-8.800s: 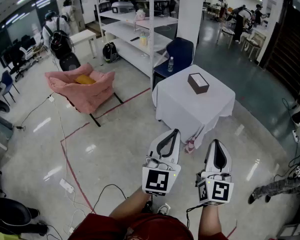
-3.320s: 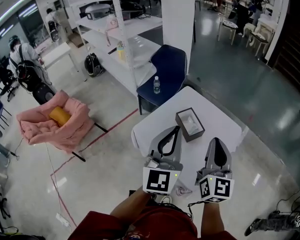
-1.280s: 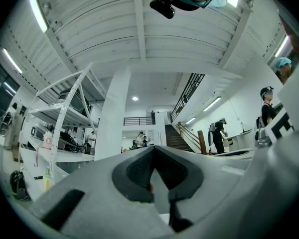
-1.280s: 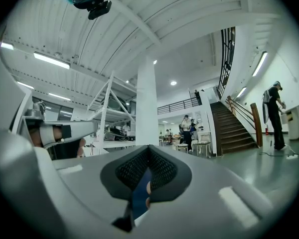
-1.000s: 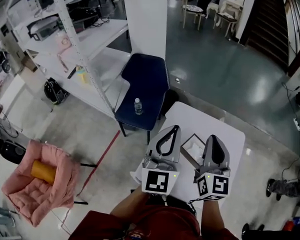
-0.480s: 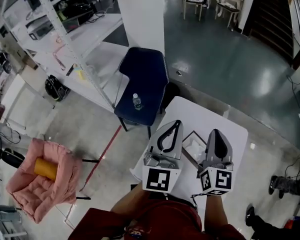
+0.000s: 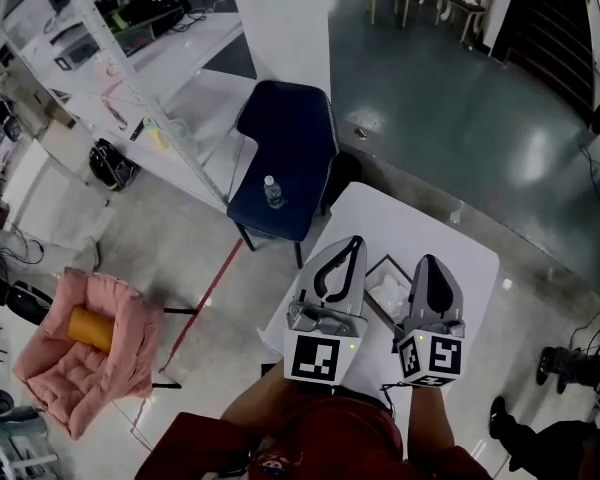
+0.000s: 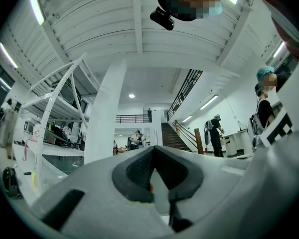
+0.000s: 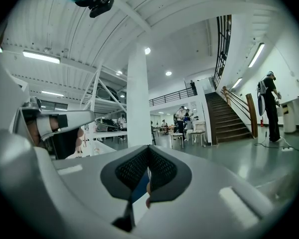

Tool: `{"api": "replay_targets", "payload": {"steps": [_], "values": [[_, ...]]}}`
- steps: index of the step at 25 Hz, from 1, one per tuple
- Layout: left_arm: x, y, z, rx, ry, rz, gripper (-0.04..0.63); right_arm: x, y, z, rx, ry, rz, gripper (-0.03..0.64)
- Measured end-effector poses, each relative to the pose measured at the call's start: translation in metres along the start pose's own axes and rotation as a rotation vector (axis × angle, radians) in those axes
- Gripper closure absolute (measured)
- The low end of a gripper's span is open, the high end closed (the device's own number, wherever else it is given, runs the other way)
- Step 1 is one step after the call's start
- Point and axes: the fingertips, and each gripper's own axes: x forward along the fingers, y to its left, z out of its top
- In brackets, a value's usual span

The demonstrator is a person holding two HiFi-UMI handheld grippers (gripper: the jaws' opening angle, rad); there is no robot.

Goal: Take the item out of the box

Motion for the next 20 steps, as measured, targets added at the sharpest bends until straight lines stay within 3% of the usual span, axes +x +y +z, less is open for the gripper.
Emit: {"api": "replay_targets", "payload": {"steps": [20], "values": [[-0.003, 0.012, -0.025, 0.016, 0.033, 0.034, 0.592, 0.026, -0.011, -0.081, 0.036, 0.202, -0.01, 0.615]]}}
